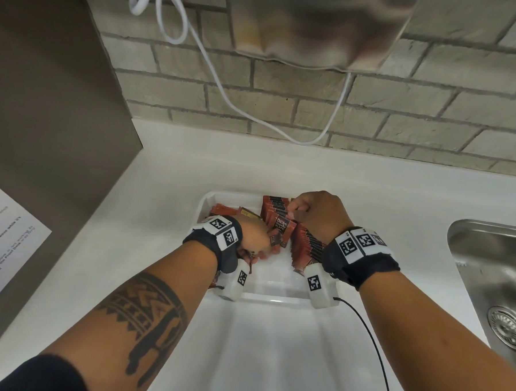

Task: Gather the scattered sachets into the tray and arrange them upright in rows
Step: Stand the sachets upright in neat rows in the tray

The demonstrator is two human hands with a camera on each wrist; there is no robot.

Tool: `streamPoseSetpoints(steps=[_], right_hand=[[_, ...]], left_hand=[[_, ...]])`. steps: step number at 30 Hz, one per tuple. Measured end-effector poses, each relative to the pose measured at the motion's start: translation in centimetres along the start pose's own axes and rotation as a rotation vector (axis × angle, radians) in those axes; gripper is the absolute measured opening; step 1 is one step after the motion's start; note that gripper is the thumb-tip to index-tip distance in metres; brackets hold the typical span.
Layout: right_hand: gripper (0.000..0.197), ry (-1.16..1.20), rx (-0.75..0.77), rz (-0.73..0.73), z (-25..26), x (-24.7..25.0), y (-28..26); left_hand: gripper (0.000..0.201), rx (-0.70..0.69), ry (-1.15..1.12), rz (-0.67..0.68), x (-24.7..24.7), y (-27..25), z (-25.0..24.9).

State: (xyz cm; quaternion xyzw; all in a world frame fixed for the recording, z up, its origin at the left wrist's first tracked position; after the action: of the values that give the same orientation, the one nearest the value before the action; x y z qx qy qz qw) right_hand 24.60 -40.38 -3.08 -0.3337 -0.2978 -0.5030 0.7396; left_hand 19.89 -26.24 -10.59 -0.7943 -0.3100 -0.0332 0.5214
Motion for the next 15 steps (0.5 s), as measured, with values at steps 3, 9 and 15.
streamPoseSetpoints(steps=[3,9,15], right_hand=[[0.019,-0.003,0.007,-0.016,0.2,0.1,0.2],[0.024,-0.096,-0.037,-0.006,0.2,0.1,0.5],[0.021,-0.136,-0.081,0.067,0.5,-1.0,0.6]], left_hand=[[0.015,-0.008,0.066,-0.012,-0.1,0.0,-0.8],[0.015,-0.034,0.078,-0.028,0.0,0.3,-1.5],[0.014,-0.052,0.035,-0.048,0.3,0.3,-1.6]])
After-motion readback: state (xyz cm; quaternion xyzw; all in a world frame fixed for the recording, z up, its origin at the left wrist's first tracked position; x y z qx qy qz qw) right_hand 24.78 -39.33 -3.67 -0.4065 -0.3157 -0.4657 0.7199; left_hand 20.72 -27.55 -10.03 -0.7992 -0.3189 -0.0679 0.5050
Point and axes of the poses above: each hand's wrist, its own y-axis towards the middle knuckle, its own x-axis out of the back of the hand, z = x × y, the point moved 8 cm from there along y, towards the middle knuckle, and after that the axes turned 6 degrees about z, right-handed, at the moved point
